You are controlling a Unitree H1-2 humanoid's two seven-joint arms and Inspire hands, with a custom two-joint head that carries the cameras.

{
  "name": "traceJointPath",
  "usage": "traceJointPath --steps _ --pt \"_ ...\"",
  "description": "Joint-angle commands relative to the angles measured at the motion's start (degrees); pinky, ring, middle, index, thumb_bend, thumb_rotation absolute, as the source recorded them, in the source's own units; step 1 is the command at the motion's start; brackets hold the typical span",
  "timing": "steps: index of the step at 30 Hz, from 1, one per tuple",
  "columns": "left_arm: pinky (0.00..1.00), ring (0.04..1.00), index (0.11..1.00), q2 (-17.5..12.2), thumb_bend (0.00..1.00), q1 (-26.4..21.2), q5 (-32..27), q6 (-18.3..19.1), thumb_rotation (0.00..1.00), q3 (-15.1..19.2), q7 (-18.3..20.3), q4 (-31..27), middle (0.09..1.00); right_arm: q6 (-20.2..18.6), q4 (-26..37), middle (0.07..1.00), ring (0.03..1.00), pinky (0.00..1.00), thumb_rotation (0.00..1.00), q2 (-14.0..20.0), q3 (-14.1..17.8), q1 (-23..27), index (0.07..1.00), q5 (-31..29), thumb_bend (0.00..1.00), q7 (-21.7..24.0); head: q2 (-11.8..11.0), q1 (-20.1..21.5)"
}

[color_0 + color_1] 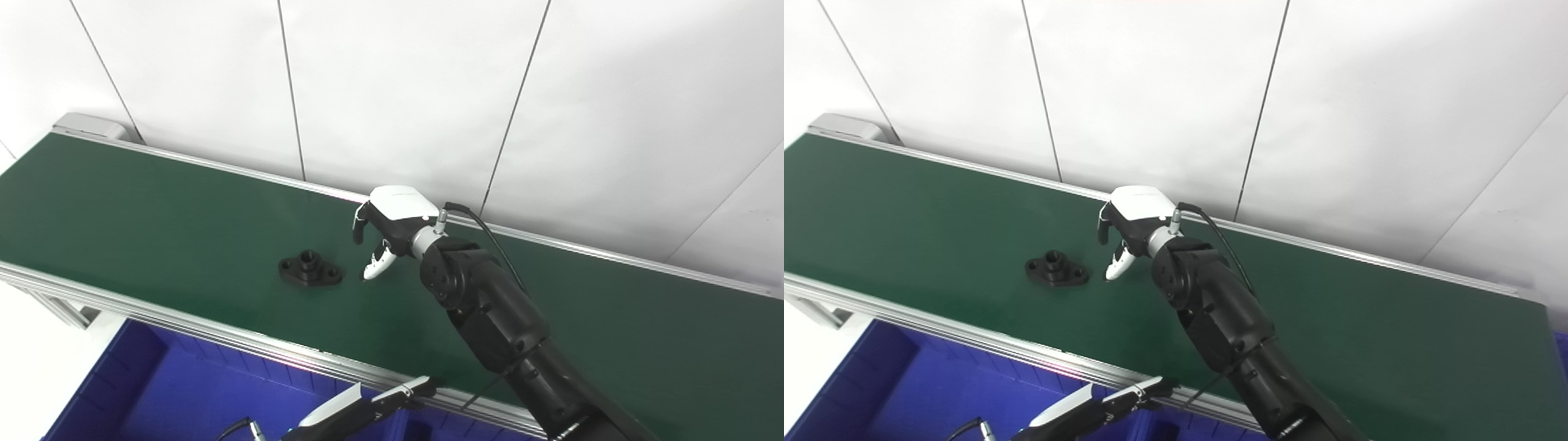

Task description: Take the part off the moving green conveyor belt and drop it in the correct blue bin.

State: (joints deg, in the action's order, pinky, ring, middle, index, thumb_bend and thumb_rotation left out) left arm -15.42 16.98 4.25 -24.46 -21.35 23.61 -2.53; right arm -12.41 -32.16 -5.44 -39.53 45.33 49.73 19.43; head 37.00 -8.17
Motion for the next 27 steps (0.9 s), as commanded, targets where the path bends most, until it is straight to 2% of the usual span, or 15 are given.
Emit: traceJointPath --steps 1,7,11,14,20,24,25,27 --pt "0.9 0.965 0.972 -0.34 0.45 0.18 -0.28 -2.18 0.27 0.26 -0.7 -1.49 1.0 2.61 0.09 0.768 0.753 0.68 0.12 -1.41 -0.18 2.58 0.623 -0.35 0.85 -2.16 0.08 -0.13" --pt "0.91 0.971 0.97 -0.32 0.45 0.27 -0.36 -2.21 0.26 0.36 -0.69 -1.61 1.0 2.54 -1.63 0.768 0.774 0.73 0.15 -1.94 -1.43 2.76 0.606 -0.66 0.86 -1.85 0.21 -0.13" --pt "0.91 0.97 0.972 -0.35 0.45 0.37 -0.13 -2.23 0.29 0.36 -0.74 -1.55 1.0 2.25 -3.26 0.775 0.767 0.69 0.14 -2.55 -1.58 2.62 0.611 -1.11 0.86 -2.19 0.31 -0.22" --pt "0.91 0.968 0.972 -0.37 0.44 0.57 0.17 -1.83 0.29 0.41 -0.73 -1.95 1.0 1.64 -4.2 0.752 0.716 0.6 0.18 -3.05 -2.16 2.49 0.616 -1.01 0.91 -2.22 0.28 -0.15" --pt "0.91 0.966 0.969 -0.23 0.45 0.99 0.13 -1.9 0.3 0.32 -0.75 -2.09 0.997 1.47 -6.45 0.806 0.759 0.61 0.25 -3.98 -3.03 1.75 0.628 -0.83 0.94 -3.04 0.47 -0.28" --pt "0.91 0.966 0.972 -0.34 0.45 1.17 0.54 -1.31 0.3 0.29 -0.69 -2.44 0.999 1.6 -8.6 0.774 0.736 0.58 0.26 -4.63 -3.56 1.31 0.612 -0.79 0.94 -4.67 0.6 -0.47" --pt "0.91 0.966 0.972 -0.38 0.45 1.24 0.61 -1.18 0.3 0.3 -0.71 -2.55 0.999 1.84 -9.13 0.777 0.761 0.59 0.26 -4.78 -3.66 1.11 0.618 -0.82 0.95 -5.47 0.63 -0.49" --pt "0.91 0.966 0.973 -0.46 0.45 1.34 0.7 -1.02 0.29 0.34 -0.7 -2.65 1.0 2.56 -10.2 0.754 0.757 0.59 0.24 -5.04 -3.88 0.8 0.579 -0.87 0.95 -7.25 0.76 -0.49"
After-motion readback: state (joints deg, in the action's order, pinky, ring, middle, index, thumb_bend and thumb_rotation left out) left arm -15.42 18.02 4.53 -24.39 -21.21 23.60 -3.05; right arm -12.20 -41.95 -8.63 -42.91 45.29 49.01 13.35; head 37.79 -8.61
